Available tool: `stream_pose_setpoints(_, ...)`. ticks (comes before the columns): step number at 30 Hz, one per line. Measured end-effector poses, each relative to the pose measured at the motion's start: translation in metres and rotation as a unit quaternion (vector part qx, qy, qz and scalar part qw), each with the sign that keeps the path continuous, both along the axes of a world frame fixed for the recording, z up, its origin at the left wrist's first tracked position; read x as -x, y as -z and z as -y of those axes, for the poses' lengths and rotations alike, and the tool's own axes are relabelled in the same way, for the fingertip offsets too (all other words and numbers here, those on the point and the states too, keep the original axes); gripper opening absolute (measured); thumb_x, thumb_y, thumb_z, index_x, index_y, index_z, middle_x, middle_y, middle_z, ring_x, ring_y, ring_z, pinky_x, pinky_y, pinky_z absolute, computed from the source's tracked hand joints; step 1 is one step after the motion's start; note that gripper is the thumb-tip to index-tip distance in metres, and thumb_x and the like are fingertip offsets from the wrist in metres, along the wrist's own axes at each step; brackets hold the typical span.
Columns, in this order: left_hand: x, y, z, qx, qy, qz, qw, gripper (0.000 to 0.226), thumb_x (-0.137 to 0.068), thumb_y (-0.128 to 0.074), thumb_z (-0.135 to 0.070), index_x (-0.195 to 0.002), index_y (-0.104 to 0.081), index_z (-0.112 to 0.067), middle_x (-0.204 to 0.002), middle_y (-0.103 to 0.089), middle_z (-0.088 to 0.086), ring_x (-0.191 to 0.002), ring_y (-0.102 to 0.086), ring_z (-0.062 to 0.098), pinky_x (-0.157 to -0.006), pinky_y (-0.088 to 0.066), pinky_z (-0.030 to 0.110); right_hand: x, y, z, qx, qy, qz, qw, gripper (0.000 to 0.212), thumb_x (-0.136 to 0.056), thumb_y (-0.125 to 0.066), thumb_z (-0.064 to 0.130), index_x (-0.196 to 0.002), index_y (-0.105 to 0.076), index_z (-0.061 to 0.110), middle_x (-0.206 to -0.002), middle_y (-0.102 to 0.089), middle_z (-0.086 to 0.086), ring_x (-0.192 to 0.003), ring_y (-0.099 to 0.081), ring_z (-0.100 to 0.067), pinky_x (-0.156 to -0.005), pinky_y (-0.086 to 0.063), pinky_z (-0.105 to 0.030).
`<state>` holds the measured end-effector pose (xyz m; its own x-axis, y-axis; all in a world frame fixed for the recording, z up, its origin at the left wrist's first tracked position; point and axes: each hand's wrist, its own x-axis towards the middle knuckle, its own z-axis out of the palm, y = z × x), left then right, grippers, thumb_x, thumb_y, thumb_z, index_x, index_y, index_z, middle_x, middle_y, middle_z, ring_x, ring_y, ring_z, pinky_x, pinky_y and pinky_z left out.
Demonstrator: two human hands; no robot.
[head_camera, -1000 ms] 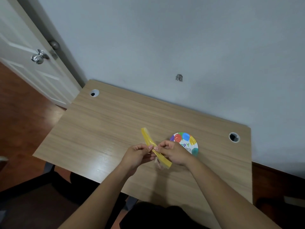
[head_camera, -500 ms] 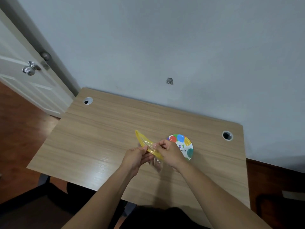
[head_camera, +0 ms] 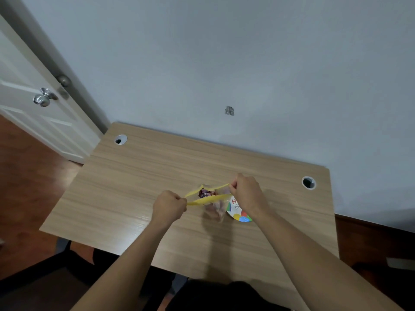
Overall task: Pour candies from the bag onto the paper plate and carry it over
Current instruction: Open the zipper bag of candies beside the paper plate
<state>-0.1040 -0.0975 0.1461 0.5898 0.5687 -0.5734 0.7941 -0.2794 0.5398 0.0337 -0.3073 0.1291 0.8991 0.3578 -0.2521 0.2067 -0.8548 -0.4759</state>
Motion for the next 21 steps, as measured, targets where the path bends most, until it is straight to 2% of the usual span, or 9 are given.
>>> stream_pose_setpoints(4,-0.006,-0.008,-0.002,0.008,0.005,-0.021,1.0,0.028,-0.082,-0.059,-0.017,-0.069,-0.083,-0.01,-0.071,-0.083,0.006,-0.068,-0.081,0.031,-0.077,-0.068,0.044,0.0,-0.003,-0.007,0.005,0.01,0.025,1.0,0.018,-0.1,-0.055,0.02,-0.104,-0.068,0.008,-0.099,-0.071,-0.016,-0.093,-0.067,-0.041,-0.077,-0.056,-0.044)
stream_pose_setpoints(6,-0.007,-0.014,-0.001,0.07,-0.016,-0.026,0.997,0.029,-0.086,-0.057,-0.012,-0.077,-0.084,-0.005,-0.077,-0.084,0.01,-0.073,-0.082,0.035,-0.08,-0.069,0.046,0.001,-0.004,-0.008,-0.026,0.027,0.028,0.999,0.014,-0.1,-0.055,0.019,-0.099,-0.067,0.01,-0.094,-0.073,-0.015,-0.09,-0.068,-0.04,-0.076,-0.057,-0.045)
stream_pose_setpoints(9,-0.005,-0.022,-0.005,0.216,-0.071,-0.046,0.973,0.032,-0.092,-0.054,-0.01,-0.097,-0.08,0.008,-0.089,-0.084,0.019,-0.09,-0.082,0.045,-0.088,-0.068,0.049,-0.001,-0.007,-0.002,-0.085,0.068,0.022,0.994,0.009,-0.098,-0.062,0.017,-0.095,-0.069,0.012,-0.085,-0.075,-0.01,-0.084,-0.07,-0.036,-0.074,-0.059,-0.043)
stream_pose_setpoints(12,-0.006,-0.028,-0.008,0.242,-0.081,-0.038,0.966,0.039,-0.092,-0.05,-0.015,-0.101,-0.078,0.011,-0.09,-0.084,0.021,-0.099,-0.08,0.047,-0.09,-0.067,0.048,0.004,-0.011,-0.004,-0.104,0.073,0.02,0.992,0.008,-0.099,-0.06,0.017,-0.094,-0.066,0.014,-0.083,-0.073,-0.011,-0.079,-0.069,-0.037,-0.07,-0.058,-0.044)
stream_pose_setpoints(16,-0.004,-0.031,-0.013,0.247,-0.034,-0.038,0.968,0.045,-0.091,-0.048,-0.023,-0.108,-0.08,0.004,-0.099,-0.085,0.014,-0.101,-0.081,0.04,-0.102,-0.062,0.051,0.005,-0.013,-0.002,-0.146,0.049,0.023,0.988,0.008,-0.099,-0.063,0.018,-0.091,-0.062,0.017,-0.075,-0.072,-0.005,-0.072,-0.068,-0.033,-0.069,-0.059,-0.045)
stream_pose_setpoints(18,0.002,-0.03,-0.025,0.297,-0.003,-0.053,0.953,0.051,-0.093,-0.047,-0.035,-0.118,-0.079,-0.003,-0.113,-0.084,0.01,-0.111,-0.079,0.038,-0.109,-0.057,0.05,-0.001,-0.019,0.005,-0.173,0.019,0.022,0.985,0.009,-0.099,-0.07,0.02,-0.091,-0.065,0.018,-0.072,-0.072,0.005,-0.067,-0.069,-0.021,-0.07,-0.059,-0.039)
stream_pose_setpoints(21,0.01,-0.022,-0.043,0.384,0.017,-0.076,0.92,0.062,-0.096,-0.036,-0.048,-0.133,-0.071,-0.013,-0.129,-0.079,0.012,-0.128,-0.069,0.044,-0.105,-0.05,0.049,-0.006,-0.028,0.014,-0.191,-0.037,-0.001,0.981,0.01,-0.098,-0.076,0.024,-0.093,-0.069,0.02,-0.076,-0.075,0.007,-0.06,-0.067,-0.008,-0.069,-0.059,-0.035)
